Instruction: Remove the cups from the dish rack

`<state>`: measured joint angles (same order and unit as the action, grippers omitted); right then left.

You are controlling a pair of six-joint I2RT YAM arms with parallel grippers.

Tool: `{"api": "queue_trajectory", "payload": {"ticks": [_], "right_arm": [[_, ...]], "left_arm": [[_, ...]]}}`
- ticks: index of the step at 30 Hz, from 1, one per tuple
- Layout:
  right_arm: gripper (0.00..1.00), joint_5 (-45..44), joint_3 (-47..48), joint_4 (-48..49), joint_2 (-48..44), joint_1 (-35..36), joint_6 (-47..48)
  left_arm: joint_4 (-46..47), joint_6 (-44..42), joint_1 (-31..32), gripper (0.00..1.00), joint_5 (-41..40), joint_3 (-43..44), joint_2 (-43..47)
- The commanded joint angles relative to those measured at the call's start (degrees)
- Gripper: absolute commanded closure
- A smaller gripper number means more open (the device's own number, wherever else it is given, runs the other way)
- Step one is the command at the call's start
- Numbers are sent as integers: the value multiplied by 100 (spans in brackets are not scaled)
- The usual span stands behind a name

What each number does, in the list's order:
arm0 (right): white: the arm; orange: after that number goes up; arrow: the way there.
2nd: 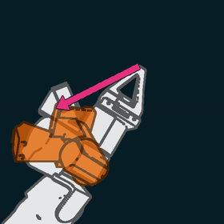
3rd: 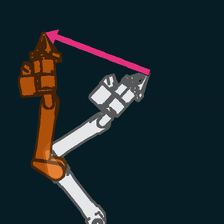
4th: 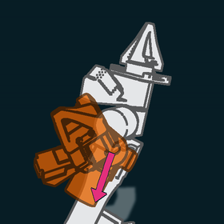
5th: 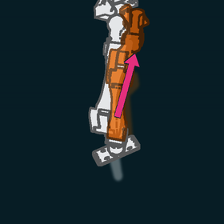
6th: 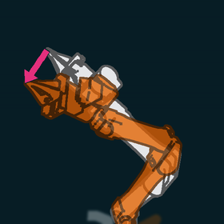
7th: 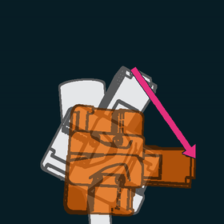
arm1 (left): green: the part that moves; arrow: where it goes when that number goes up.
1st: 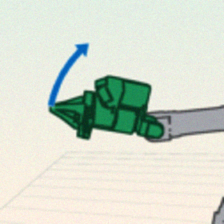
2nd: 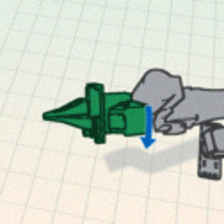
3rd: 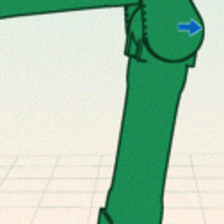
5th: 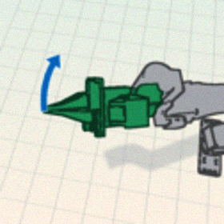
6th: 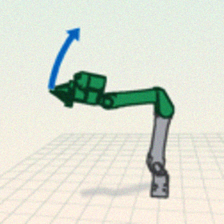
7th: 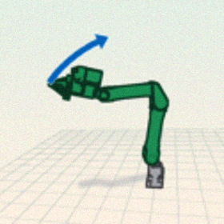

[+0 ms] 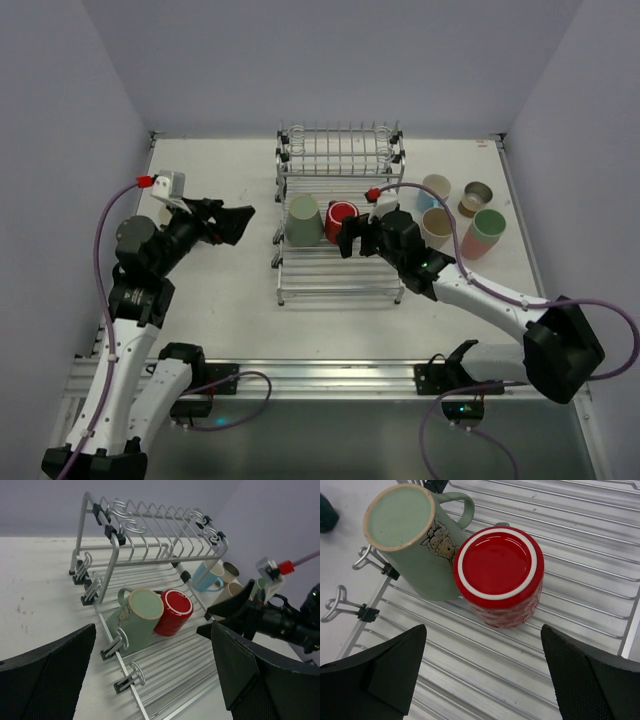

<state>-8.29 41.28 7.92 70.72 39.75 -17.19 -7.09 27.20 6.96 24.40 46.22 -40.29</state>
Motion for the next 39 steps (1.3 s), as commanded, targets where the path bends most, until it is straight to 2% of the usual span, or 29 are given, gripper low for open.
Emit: {"api": "queue_trajectory", "payload": {"ticks": [1,7,15,31,32,36,37,38,39], "right_arm": [[1,-164,389,886,529,24,461],[1,-593,688,887,1075,33,708],[1,-612,1075,939,1655,33,708],[1,-559,1568,1264,2499,16,621],[3,-559,1481,1317,2482,16,586],[22,-577,1155,1554,2219,24,401],[42,-577,1059,1667,2131,16,366],[50,-577,832,1730,1904,24,331],[53,-585,734,1756,1771,24,235]], "left_arm": [[120,-162,86,0,575,-472,328],[120,-373,463,0,355,-632,417],[120,-470,842,0,196,-579,417],[112,-453,868,0,170,-614,312],[112,-435,868,0,179,-614,320],[103,-304,868,0,345,-553,285],[103,-268,868,0,459,-544,276],[112,-190,868,1,530,-526,250],[138,-137,868,1,609,-500,241]]}}
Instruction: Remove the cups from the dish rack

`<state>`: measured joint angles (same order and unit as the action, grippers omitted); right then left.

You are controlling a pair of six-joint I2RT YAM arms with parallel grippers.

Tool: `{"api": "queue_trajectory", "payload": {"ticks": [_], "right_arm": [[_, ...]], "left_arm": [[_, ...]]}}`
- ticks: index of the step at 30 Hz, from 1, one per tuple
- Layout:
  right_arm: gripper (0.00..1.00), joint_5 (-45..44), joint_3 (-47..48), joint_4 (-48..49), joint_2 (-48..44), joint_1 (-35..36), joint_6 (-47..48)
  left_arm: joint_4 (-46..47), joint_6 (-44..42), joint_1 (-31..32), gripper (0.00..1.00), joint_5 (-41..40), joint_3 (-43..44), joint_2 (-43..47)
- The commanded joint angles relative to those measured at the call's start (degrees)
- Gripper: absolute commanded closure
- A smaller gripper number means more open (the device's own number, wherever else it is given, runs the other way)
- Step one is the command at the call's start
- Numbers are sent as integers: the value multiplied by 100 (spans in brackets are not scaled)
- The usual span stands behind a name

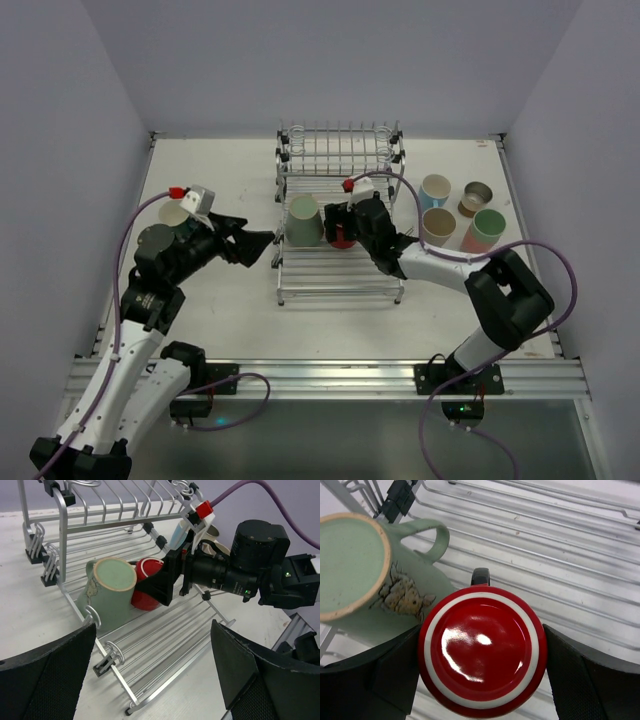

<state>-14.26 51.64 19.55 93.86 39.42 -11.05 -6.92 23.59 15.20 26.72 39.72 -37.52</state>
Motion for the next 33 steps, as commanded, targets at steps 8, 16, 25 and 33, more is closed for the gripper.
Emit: {"api": "queue_trajectory", "payload": {"ticks": [8,16,25,33], "right_arm": [[65,37,-1172,471,-2151,57,-1381],[67,415,-1525,365,-3610,57,-2946],[67,1101,-1929,1244,-4306,48,-4317],[67,1662,-2219,2024,-4369,57,-4933]], "left_arm": [[1138,1259,44,15,1695,-87,-326],[1826,2245,325,15,1951,-325,-432],[2274,2729,1809,16,952,-545,-933],[2818,2703,2198,18,343,-501,-1354]]}}
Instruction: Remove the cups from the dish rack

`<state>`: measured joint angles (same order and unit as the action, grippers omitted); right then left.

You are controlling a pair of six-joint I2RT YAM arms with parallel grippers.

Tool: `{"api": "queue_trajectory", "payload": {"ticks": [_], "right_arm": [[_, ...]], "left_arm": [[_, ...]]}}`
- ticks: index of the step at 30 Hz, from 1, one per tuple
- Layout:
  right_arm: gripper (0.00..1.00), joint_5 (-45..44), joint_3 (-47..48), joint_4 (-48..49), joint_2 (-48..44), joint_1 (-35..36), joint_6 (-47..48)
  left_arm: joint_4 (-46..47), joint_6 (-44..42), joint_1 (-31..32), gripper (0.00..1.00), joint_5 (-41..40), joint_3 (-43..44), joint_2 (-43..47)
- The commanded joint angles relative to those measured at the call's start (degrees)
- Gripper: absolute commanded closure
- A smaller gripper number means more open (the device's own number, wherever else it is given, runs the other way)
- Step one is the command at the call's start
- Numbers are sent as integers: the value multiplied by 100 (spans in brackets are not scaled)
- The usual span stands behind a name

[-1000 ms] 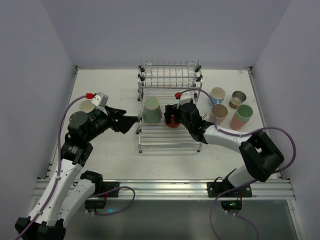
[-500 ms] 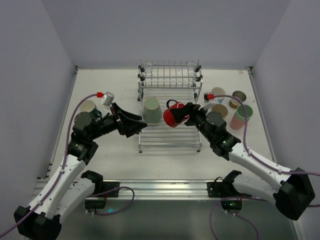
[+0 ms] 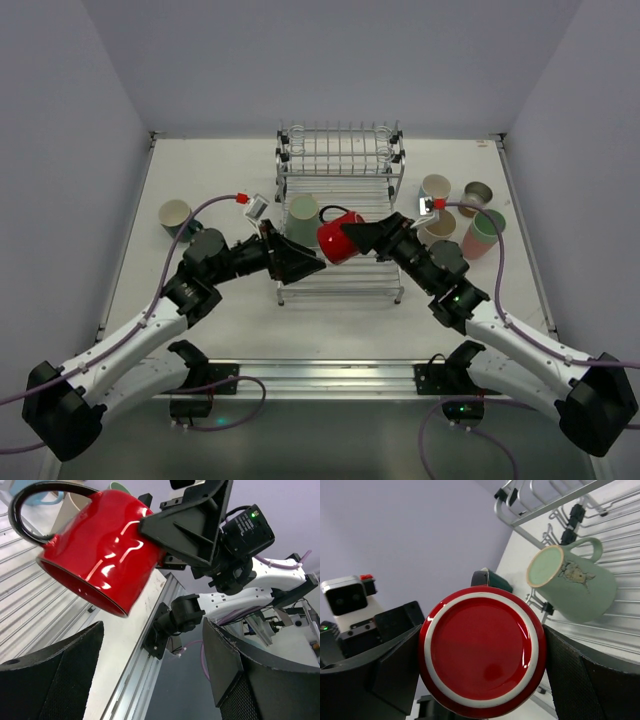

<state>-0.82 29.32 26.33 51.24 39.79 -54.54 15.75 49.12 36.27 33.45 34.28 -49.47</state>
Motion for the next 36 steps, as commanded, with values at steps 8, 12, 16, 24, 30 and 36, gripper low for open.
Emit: {"api": "queue_trajectory", "payload": {"ticks": [8,12,16,24,30,36], "right_arm": [[67,916,-260,2543,641,11,-1268],[67,1040,-321,2947,896,20,-1453],[66,1171,-392,3247,1080,20,-1664],[23,1277,-568,3258,976,29,-1691],[1,1374,-365,1964,554,29,-1199],[1,1479,-532,2051,439,20,-1076]], "left_arm": [[1563,449,214,25,-277,-106,-651],[1861,405,223,39,-628,-203,-511],[2028,387,240,54,-840,-264,-432],[1696,90,258,100,-1358,-168,-63],[623,-596,249,100,-1797,482,359],[114,-1088,249,100,-2526,808,842]]}}
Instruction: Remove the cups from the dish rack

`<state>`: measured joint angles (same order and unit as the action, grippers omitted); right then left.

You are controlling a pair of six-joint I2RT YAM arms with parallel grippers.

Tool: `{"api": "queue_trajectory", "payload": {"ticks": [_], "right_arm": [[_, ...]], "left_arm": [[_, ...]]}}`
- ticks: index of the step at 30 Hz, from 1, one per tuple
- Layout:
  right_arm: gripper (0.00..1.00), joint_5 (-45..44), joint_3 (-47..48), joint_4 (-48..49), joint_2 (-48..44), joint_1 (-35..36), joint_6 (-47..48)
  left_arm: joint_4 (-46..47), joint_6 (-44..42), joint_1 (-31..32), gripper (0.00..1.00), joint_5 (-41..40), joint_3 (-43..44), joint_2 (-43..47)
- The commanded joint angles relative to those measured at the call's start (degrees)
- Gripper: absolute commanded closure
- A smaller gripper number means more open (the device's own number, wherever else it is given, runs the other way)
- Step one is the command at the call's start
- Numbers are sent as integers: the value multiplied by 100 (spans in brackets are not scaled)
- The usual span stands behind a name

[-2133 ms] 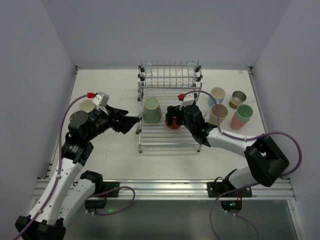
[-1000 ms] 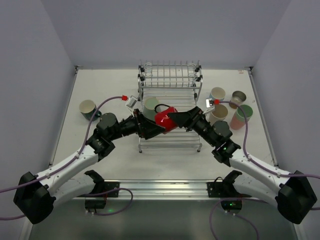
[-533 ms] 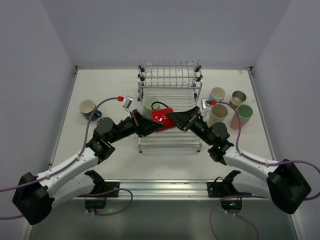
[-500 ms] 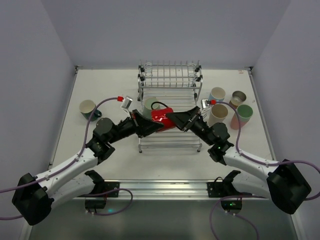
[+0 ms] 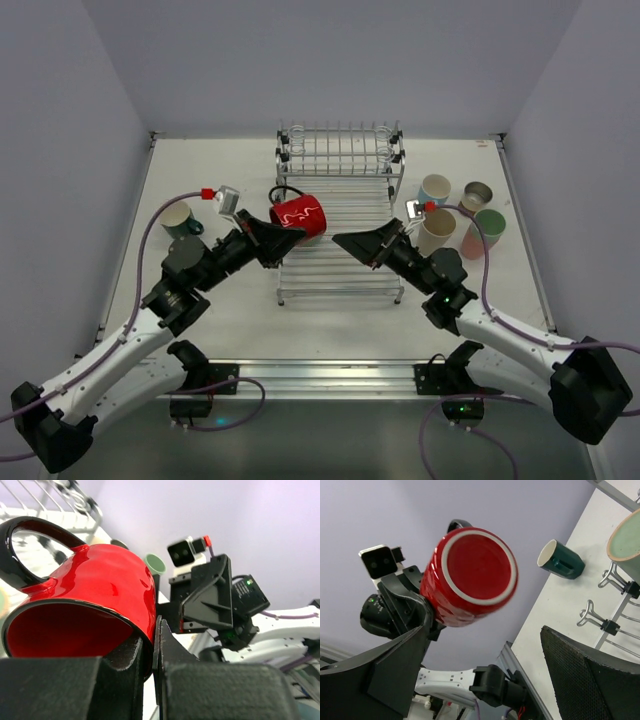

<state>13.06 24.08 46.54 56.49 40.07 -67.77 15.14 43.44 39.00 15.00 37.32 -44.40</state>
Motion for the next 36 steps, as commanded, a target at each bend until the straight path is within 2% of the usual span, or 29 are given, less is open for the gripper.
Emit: {"api": "queue_trajectory", "payload": {"ticks": [1,2,4,5,9,12,16,17,22,27,36], "right_arm": [[1,126,-17,30,-85,0,255],[1,188,-26,13,-103,-8,264],[1,223,-34,-57,-147,0,325],[1,232,-26,-136,-234,0,430],[1,154,62,-848,-612,-8,852],[1,-83,237,-1655,-990,-8,1282],[1,-330,571,-2675,-1412,0,1914],[1,-383,720,-3095,-1473,0,2012],[1,-524,976,-3827,-1746,-8,2495],[1,-383,1363,-4478,-1606,0,2821],[1,-217,1249,-4487,-1606,-8,2971]], "left_arm": [[-52,-738,-24,100,-840,765,362],[-698,-897,-16,100,-1059,959,336],[-1387,-1361,-24,100,-1831,1572,196],[-2113,-1504,-16,100,-2130,1751,143],[-3313,-2006,-24,100,-3754,2428,-51],[-3973,-2173,-77,100,-4320,2815,-401],[-4423,-2138,-384,100,-4270,2851,-815],[-4414,-2147,-672,100,-3965,2799,-885],[-4265,-2340,-1693,100,-2899,2692,-1667],[-4449,-2577,-1756,100,-2942,3262,-2729],[-4634,-2832,-1887,100,-2740,3659,-3978]]}}
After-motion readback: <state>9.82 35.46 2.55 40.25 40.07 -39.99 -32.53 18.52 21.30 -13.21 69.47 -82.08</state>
